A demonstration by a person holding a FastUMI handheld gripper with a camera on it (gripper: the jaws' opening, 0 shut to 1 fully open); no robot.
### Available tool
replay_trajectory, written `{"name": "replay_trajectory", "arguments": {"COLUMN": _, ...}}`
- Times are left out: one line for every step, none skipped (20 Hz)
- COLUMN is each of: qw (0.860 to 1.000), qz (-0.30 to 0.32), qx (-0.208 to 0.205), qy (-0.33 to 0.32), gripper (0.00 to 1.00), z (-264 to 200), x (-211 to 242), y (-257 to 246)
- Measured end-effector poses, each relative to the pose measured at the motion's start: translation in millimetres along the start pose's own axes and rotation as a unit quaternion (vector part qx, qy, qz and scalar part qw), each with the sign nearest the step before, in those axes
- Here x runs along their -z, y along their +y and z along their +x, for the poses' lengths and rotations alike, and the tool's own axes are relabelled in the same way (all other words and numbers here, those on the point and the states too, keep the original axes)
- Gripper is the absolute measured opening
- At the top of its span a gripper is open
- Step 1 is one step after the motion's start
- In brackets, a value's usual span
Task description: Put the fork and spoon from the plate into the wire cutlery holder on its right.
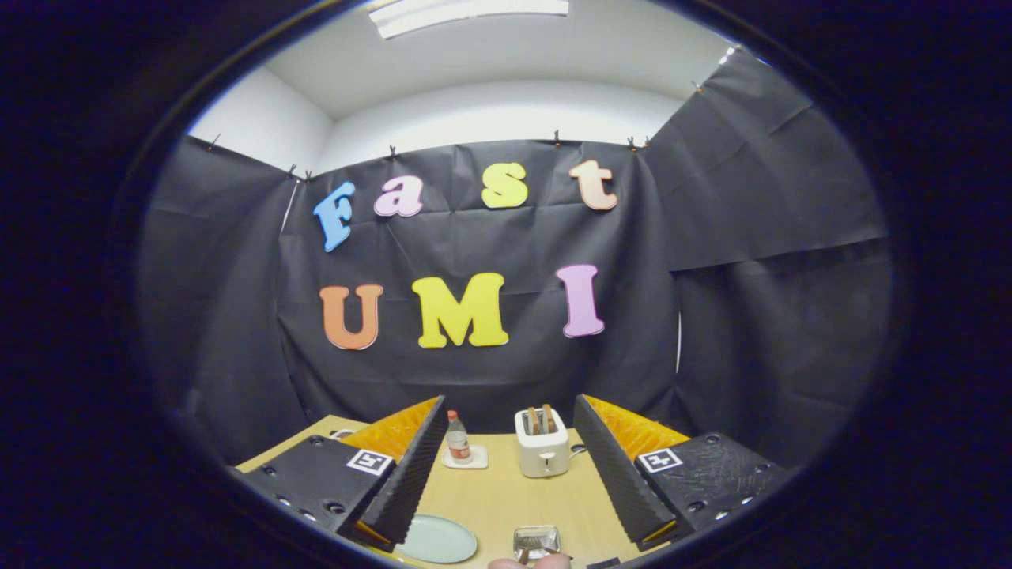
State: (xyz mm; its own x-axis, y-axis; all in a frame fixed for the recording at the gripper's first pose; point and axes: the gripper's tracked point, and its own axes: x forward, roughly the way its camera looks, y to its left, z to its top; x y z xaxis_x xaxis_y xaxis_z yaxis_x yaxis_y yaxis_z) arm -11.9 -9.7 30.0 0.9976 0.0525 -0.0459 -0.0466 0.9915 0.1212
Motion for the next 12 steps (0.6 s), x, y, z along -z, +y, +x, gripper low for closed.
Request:
{"name": "replay_trajectory", "arguments": {"qw": 1.000, "qz": 0.003, "qx": 0.002, "qy": -0.001, "gripper": 0.96, "z": -5.3, "x": 2.3, "y": -3.4}}
{"name": "replay_trajectory", "arguments": {"qw": 1.000, "qz": 0.002, "qx": -0.001, "qy": -0.001, "gripper": 0.96, "z": -7.9, "x": 5.8, "y": -3.3}}
{"name": "replay_trajectory", "arguments": {"qw": 1.000, "qz": -0.004, "qx": -0.001, "qy": 0.000, "gripper": 0.96, "z": -8.8, "x": 7.0, "y": -5.7}}
{"name": "replay_trajectory", "arguments": {"qw": 1.000, "qz": -0.011, "qx": 0.000, "qy": 0.003, "gripper": 0.96, "z": -7.0, "x": 9.4, "y": -8.2}}
{"name": "replay_trajectory", "arguments": {"qw": 1.000, "qz": -0.013, "qx": -0.002, "qy": 0.005, "gripper": 0.96, "z": -6.7, "x": 10.8, "y": -9.7}}
{"name": "replay_trajectory", "arguments": {"qw": 1.000, "qz": -0.014, "qx": -0.002, "qy": 0.009, "gripper": 0.96, "z": -4.9, "x": 11.6, "y": -9.7}}
{"name": "replay_trajectory", "arguments": {"qw": 1.000, "qz": -0.014, "qx": -0.004, "qy": 0.012, "gripper": 0.96, "z": -3.3, "x": 13.3, "y": -10.3}}
{"name": "replay_trajectory", "arguments": {"qw": 1.000, "qz": -0.013, "qx": -0.004, "qy": 0.013, "gripper": 0.96, "z": -2.0, "x": 14.2, "y": -11.4}}
{"name": "replay_trajectory", "arguments": {"qw": 1.000, "qz": -0.013, "qx": -0.004, "qy": 0.014, "gripper": 0.96, "z": -1.2, "x": 13.6, "y": -11.2}}
{"name": "replay_trajectory", "arguments": {"qw": 1.000, "qz": -0.014, "qx": -0.005, "qy": 0.015, "gripper": 0.96, "z": -0.3, "x": 15.2, "y": -11.1}}
{"name": "replay_trajectory", "arguments": {"qw": 1.000, "qz": -0.015, "qx": -0.006, "qy": 0.017, "gripper": 0.96, "z": 0.4, "x": 15.9, "y": -11.3}}
{"name": "replay_trajectory", "arguments": {"qw": 1.000, "qz": -0.014, "qx": -0.009, "qy": 0.020, "gripper": 0.96, "z": 1.4, "x": 17.3, "y": -10.3}}
